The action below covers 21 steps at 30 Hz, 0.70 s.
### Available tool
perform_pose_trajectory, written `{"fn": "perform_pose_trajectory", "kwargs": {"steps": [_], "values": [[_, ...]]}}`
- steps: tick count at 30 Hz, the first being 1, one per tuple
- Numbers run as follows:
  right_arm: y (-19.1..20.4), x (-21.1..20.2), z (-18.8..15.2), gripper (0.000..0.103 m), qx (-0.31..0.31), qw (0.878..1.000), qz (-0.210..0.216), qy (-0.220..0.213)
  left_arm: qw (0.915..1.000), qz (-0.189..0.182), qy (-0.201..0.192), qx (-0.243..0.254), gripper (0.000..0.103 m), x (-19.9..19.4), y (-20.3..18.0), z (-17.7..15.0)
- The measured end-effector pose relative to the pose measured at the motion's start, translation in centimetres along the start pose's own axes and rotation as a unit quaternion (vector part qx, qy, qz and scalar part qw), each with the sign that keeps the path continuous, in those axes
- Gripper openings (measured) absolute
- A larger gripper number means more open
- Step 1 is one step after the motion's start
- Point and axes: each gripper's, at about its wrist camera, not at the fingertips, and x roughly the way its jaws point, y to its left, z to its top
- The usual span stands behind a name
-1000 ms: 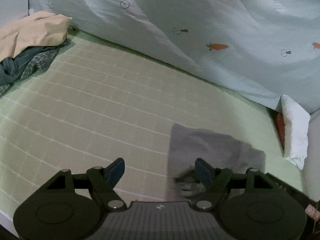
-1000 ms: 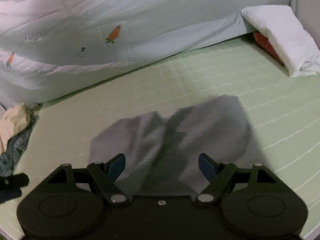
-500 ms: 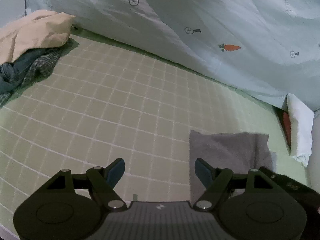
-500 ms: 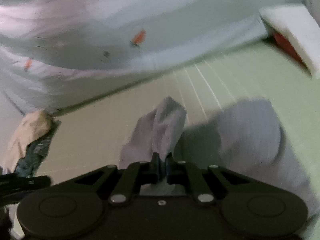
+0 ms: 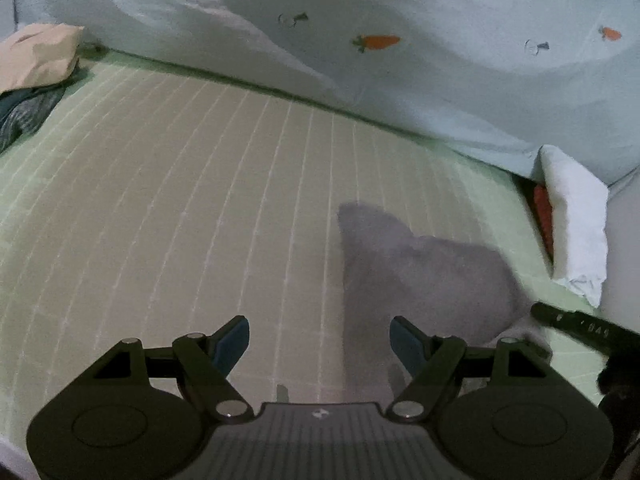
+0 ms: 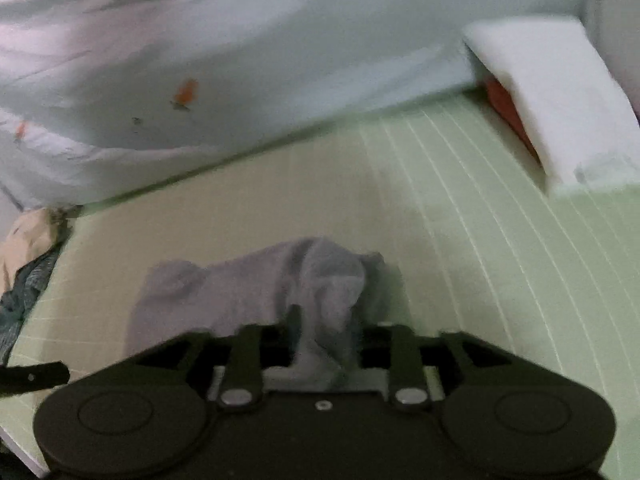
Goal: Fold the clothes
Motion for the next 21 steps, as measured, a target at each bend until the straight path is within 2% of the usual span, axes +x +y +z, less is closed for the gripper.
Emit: {"fn": "perform_pose_trajectory", "kwargs": {"steps": [1,4,6,7,9,15,18,21], "values": [[-0.7,0.2,-0.3,0.048,0.012,1.000,0.000,0.010,1.0000,0.007,0.000,-0.007,0.078,0.0,-0.4,-0.5],[-1.8,0.7,-1.1,0.057,0.055,0.997,0.028,0.037,0.9993,0.023,0.000,-0.031,0.078,0.2,-1.2,-1.5],[-1.4,1.1,-1.7,0.059,0.039,0.997,0.025,0.054,0.9986,0.033,0.000,-0.041,0.078,0.2,-1.8,-2.3],[-1.2,1.4,-1.9,0.063,0.029,0.997,0.023,0.062,0.9984,0.036,0.000,-0.043,0.078,0.2,-2.2,-2.7],[-0.5,1.4,-2.8,0.069,-0.019,0.997,-0.010,0.073,0.9980,0.043,0.001,-0.046,0.078,0.2,-2.9,-3.5],[-1.4,0.9,-5.4,0.070,-0.073,0.992,-0.036,0.099,0.9972,0.064,0.011,-0.037,0.078,0.2,-4.8,-5.4],[-1.9,0.7,-6.7,0.073,-0.095,0.988,-0.045,0.111,0.9976,0.064,0.014,-0.022,0.079,0.4,-5.5,-5.4],[-2.3,0.1,-6.7,0.076,-0.080,0.989,-0.046,0.111,0.9981,0.060,0.016,0.002,0.084,0.7,-6.2,-5.1]]}}
